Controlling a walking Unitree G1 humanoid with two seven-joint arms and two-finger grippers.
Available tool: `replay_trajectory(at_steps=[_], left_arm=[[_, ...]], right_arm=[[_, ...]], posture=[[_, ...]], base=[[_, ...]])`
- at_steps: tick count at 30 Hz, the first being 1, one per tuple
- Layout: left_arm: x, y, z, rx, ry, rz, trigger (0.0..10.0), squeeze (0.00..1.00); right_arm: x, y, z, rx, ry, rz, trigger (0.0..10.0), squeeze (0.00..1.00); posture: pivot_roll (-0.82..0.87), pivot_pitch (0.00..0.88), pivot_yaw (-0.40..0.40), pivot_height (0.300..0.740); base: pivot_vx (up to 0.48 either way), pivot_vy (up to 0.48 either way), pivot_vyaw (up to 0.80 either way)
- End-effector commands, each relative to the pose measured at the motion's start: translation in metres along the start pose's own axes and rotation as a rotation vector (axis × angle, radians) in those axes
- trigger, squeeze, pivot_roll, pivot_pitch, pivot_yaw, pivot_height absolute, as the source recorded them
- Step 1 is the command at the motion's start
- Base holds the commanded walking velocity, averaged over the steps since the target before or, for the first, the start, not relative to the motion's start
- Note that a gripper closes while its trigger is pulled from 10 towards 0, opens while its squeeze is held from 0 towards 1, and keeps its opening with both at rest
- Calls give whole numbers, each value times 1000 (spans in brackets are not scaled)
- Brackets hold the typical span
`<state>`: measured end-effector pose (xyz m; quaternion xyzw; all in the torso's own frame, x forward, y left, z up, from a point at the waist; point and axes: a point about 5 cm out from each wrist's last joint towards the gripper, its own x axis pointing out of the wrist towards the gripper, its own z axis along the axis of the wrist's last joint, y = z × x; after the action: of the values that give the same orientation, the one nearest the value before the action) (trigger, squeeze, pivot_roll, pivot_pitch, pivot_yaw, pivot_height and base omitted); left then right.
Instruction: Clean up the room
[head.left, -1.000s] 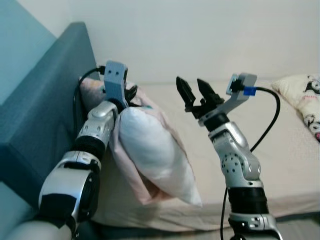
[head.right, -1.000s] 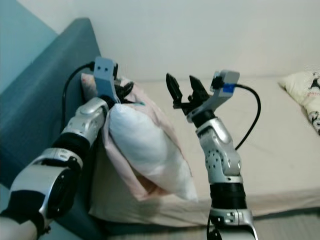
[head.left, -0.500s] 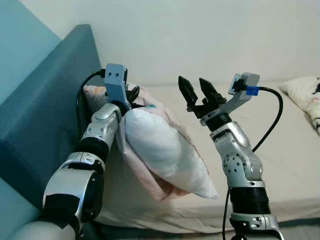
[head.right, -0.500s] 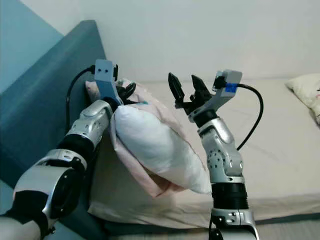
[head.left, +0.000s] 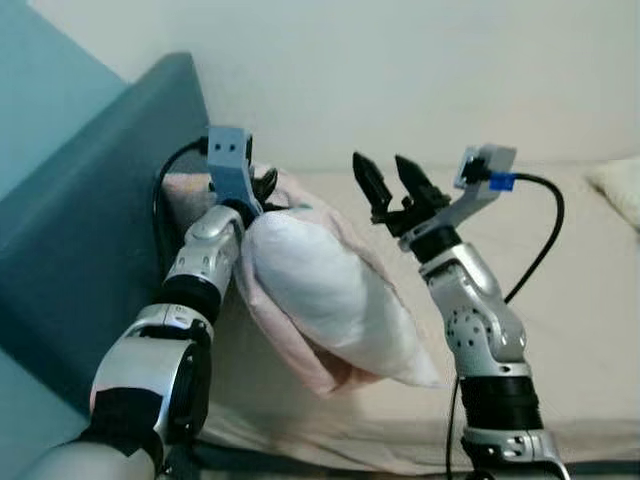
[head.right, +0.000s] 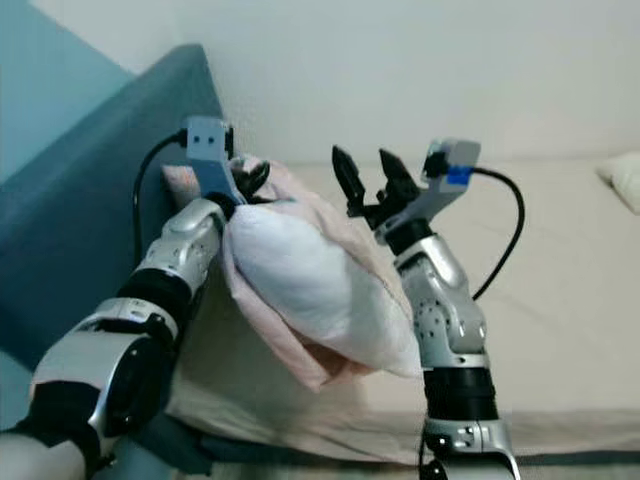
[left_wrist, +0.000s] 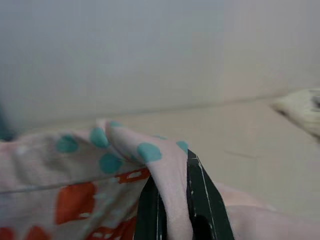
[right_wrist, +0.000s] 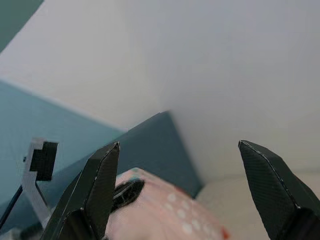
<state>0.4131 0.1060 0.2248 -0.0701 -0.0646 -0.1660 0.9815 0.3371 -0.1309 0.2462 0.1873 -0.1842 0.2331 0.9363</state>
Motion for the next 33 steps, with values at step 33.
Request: replay_trajectory(at_steps=[33], left_arm=[[-8,42,-2,472,125,429,10000,0]], right_arm=[[-73,66,-9,94,91,19,10000,0]], posture=[[-452,362,135,740]], base=[[0,0,0]])
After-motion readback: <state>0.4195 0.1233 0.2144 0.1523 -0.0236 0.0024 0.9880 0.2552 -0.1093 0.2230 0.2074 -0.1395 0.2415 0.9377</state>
